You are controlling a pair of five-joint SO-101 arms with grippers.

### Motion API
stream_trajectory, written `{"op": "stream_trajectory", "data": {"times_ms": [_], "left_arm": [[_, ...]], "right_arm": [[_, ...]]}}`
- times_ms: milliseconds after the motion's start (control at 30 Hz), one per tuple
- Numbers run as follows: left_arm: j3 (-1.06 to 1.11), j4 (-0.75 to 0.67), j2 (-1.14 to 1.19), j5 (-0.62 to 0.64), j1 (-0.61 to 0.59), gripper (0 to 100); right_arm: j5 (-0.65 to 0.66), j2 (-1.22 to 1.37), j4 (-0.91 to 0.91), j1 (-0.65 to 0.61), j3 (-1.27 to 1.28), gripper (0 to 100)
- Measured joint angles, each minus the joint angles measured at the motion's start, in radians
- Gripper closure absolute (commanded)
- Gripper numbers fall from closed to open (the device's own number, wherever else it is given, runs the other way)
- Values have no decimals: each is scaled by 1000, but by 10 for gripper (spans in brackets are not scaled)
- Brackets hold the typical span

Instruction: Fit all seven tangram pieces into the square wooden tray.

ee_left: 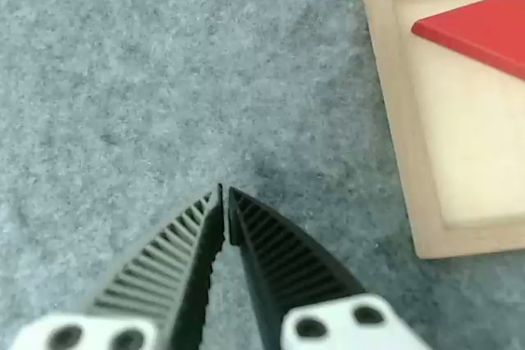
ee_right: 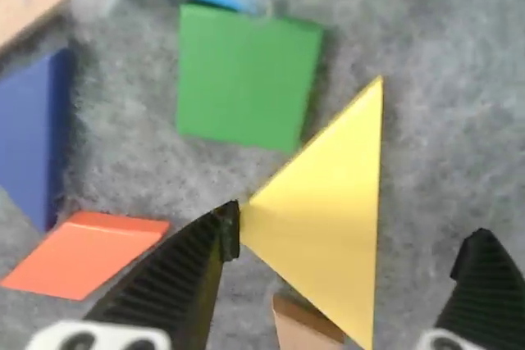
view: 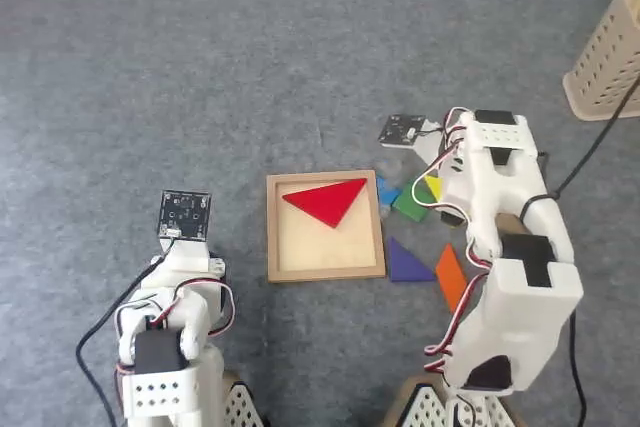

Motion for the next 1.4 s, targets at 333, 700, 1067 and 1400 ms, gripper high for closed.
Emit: {"op": "stream_trajectory", "data": {"times_ms": [333, 700, 1067, 1400], "left_arm": [[0, 0, 0, 0, 0, 988], [0, 0, 0, 0, 0, 988], [0, 0, 0, 0, 0, 988], [0, 0, 0, 0, 0, 988]], "right_arm": [[0, 6, -2, 0, -2, 596], [0, 38, 100, 3, -92, 593], [18, 94, 109, 17, -92, 587], [20, 91, 103, 23, -110, 768]]}}
